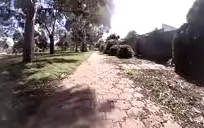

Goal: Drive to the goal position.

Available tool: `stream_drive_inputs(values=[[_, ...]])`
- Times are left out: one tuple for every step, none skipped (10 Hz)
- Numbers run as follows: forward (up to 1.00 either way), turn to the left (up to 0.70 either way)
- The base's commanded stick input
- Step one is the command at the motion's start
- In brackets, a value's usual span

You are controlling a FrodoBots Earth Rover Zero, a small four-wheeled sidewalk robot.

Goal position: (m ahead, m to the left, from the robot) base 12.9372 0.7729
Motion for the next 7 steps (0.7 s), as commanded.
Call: stream_drive_inputs(values=[[0.7, 0.0], [0.7, 0.0], [0.7, 0.34], [0.7, 0.3], [0.7, 0.26], [0.7, 0.0], [0.7, 0.0]])
